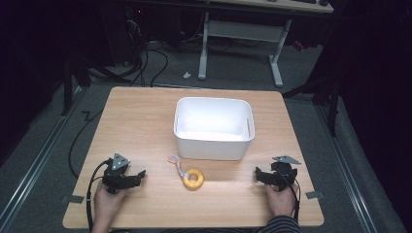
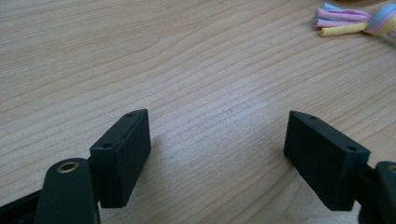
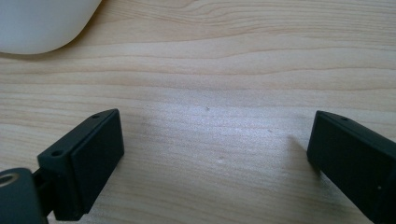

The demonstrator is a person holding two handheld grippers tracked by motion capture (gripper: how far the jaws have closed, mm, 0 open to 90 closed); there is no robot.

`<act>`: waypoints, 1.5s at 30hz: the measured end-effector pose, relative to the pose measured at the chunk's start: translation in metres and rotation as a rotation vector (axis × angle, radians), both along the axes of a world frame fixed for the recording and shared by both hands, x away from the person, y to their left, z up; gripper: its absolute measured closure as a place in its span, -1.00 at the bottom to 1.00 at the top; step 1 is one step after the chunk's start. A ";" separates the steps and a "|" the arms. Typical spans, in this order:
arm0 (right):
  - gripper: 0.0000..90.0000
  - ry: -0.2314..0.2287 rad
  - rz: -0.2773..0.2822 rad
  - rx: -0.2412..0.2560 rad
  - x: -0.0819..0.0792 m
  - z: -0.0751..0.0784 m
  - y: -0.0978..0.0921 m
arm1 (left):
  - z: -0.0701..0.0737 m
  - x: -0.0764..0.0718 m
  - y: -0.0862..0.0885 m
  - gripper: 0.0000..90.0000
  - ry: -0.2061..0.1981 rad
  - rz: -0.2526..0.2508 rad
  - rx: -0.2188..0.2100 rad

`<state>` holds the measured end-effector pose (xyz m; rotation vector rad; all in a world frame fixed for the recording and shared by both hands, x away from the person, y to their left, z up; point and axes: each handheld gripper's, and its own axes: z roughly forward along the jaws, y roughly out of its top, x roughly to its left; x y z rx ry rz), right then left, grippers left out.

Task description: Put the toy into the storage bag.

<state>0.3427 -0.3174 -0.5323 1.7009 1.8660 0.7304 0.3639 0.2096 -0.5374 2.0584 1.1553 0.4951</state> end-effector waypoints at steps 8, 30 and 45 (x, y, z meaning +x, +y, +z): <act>-0.73 -0.025 -0.014 -0.002 -0.004 0.000 -0.001 | 0.000 0.000 0.000 -0.49 0.000 0.001 0.000; -0.17 -0.003 0.054 -0.030 -0.008 0.008 0.003 | 0.000 0.000 0.000 -0.49 0.000 0.001 0.000; 0.14 -0.022 0.202 0.032 -0.016 0.026 0.024 | 0.000 0.000 0.000 -0.49 0.000 0.001 -0.001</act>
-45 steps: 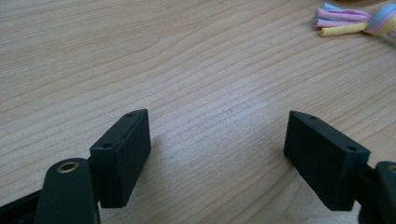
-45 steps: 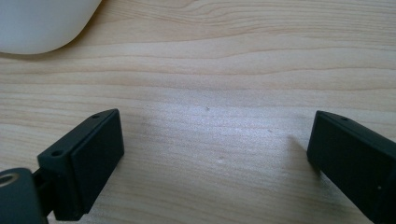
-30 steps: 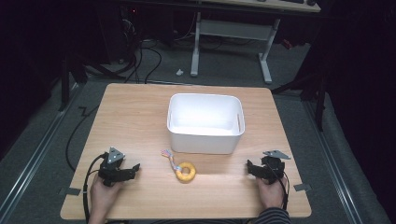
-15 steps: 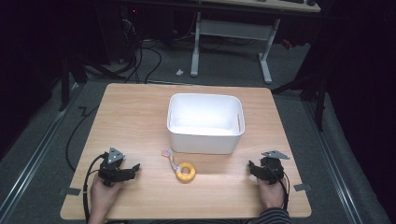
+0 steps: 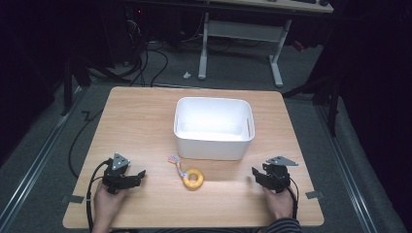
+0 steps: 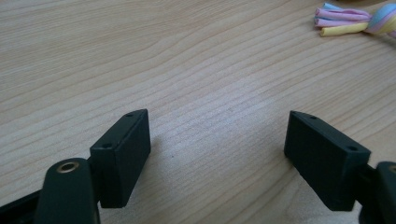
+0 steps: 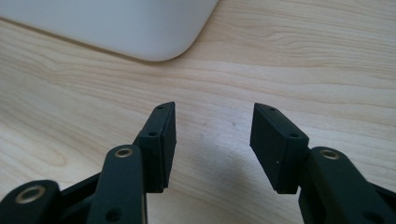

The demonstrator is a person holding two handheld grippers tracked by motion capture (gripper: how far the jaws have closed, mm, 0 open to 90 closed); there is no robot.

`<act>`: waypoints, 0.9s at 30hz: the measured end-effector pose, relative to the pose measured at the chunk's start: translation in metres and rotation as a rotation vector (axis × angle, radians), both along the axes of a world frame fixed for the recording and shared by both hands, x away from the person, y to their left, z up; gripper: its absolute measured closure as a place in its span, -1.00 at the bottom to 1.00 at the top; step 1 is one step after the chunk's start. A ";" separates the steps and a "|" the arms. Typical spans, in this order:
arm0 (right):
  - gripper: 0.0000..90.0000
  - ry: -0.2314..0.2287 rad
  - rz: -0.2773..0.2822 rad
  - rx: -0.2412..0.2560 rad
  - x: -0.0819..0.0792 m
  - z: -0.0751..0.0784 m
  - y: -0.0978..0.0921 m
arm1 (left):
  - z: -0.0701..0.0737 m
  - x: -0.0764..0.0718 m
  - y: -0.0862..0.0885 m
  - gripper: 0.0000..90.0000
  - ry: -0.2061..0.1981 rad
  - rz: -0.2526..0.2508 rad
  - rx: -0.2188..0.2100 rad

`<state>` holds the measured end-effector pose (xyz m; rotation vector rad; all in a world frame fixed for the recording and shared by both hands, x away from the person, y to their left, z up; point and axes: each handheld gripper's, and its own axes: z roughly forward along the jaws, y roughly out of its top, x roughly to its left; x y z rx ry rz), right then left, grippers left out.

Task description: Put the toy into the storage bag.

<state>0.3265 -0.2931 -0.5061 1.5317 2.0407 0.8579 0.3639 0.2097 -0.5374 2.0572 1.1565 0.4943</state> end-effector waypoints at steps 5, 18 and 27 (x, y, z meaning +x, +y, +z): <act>0.16 0.021 0.017 -0.002 0.000 0.003 0.006 | 0.000 0.000 0.000 -0.49 0.000 0.000 0.000; 0.23 0.020 0.117 -0.013 0.001 0.018 0.035 | 0.000 0.000 0.000 -0.49 0.000 0.001 0.000; 0.24 0.017 0.172 0.001 0.001 0.026 0.054 | 0.000 0.000 0.000 -0.49 0.000 0.000 0.000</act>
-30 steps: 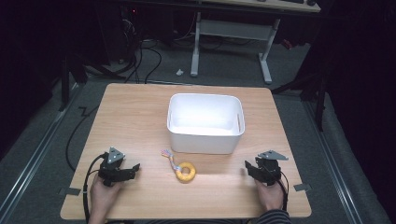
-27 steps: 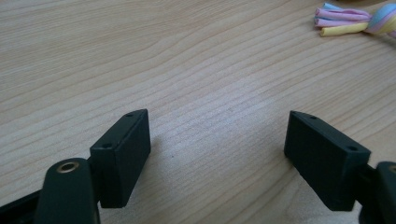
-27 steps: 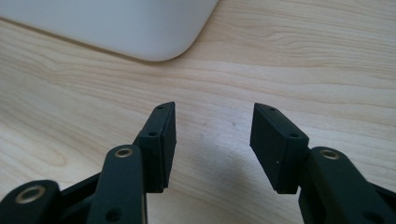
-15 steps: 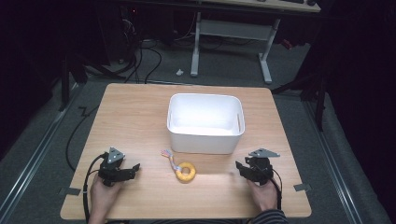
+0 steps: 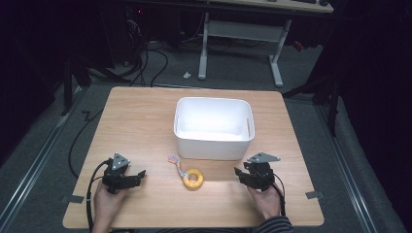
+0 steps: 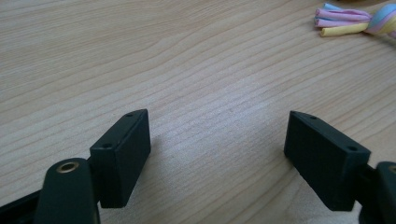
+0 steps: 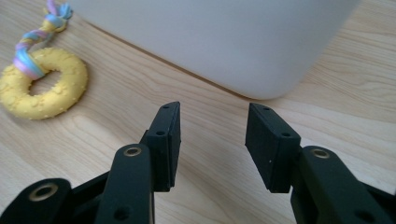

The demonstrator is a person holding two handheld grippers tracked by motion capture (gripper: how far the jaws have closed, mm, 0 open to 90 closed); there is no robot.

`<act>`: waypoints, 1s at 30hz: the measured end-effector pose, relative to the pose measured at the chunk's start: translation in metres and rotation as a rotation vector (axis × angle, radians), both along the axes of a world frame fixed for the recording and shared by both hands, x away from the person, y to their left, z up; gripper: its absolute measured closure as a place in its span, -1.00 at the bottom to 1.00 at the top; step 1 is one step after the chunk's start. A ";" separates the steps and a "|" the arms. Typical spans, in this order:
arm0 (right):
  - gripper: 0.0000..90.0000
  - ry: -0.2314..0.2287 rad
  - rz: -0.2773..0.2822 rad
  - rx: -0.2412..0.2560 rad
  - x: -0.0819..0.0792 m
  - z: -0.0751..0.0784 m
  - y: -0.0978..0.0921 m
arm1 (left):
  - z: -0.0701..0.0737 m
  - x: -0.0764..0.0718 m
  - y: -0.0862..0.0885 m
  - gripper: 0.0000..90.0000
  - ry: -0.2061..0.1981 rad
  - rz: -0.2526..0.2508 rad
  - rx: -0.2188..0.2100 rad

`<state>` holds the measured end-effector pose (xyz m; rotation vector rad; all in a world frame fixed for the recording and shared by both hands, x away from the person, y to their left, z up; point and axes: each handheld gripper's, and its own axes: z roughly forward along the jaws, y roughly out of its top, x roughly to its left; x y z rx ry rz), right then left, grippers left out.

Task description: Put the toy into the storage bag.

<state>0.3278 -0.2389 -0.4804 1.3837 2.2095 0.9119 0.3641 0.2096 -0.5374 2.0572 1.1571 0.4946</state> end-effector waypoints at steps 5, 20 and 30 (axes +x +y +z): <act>0.26 -0.006 0.043 -0.014 0.002 0.002 0.015 | 0.000 0.000 0.000 -0.49 0.000 0.001 -0.001; 0.27 0.017 0.151 -0.012 0.006 0.005 0.047 | 0.000 0.000 0.000 -0.49 0.000 0.001 -0.002; 0.30 0.055 0.198 -0.015 0.011 0.004 0.063 | 0.000 0.000 0.000 -0.48 0.002 0.000 -0.003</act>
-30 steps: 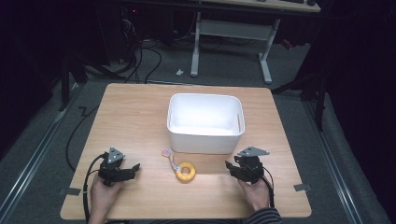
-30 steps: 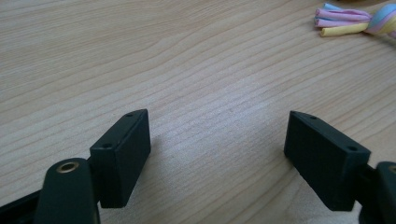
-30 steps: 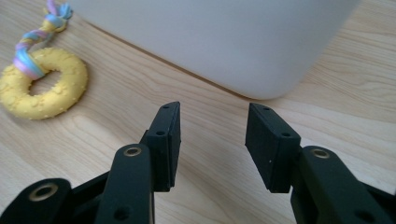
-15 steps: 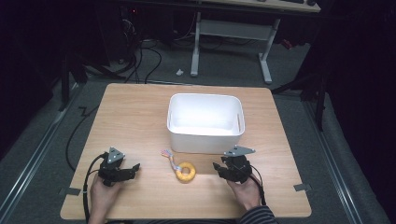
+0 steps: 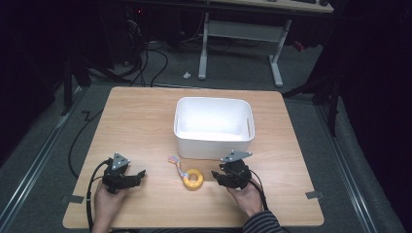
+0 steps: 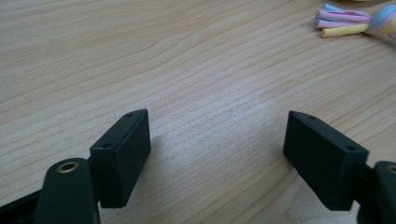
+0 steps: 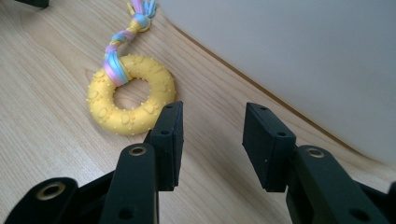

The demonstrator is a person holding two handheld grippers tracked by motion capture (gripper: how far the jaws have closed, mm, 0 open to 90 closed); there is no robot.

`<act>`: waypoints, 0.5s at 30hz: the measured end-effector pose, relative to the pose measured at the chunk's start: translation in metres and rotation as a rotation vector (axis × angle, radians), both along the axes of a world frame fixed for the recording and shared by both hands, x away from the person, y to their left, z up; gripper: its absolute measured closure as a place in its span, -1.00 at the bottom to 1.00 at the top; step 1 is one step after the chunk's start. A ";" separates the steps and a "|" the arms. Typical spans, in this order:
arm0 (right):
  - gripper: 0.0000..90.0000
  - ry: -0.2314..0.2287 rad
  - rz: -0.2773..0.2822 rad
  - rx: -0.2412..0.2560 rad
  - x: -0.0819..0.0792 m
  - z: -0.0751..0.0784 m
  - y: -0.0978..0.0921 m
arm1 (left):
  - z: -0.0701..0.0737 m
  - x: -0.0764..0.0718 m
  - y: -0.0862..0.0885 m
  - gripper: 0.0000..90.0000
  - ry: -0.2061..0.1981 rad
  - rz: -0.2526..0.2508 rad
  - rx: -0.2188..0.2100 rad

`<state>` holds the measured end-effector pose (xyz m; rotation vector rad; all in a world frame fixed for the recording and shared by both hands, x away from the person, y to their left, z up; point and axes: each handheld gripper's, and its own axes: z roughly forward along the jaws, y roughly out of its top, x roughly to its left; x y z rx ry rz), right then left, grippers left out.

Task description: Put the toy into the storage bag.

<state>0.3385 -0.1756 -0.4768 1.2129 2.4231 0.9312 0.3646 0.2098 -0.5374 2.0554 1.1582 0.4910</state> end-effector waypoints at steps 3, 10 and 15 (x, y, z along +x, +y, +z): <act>0.30 0.013 0.012 -0.010 0.003 0.000 0.005 | 0.000 0.000 0.000 -0.48 0.000 0.000 0.000; 0.28 0.019 0.059 -0.056 0.007 0.002 0.026 | 0.000 0.000 0.000 -0.48 0.000 0.000 0.000; 0.29 0.053 0.092 -0.094 0.016 -0.005 0.045 | 0.000 0.000 0.000 -0.48 -0.002 0.002 0.000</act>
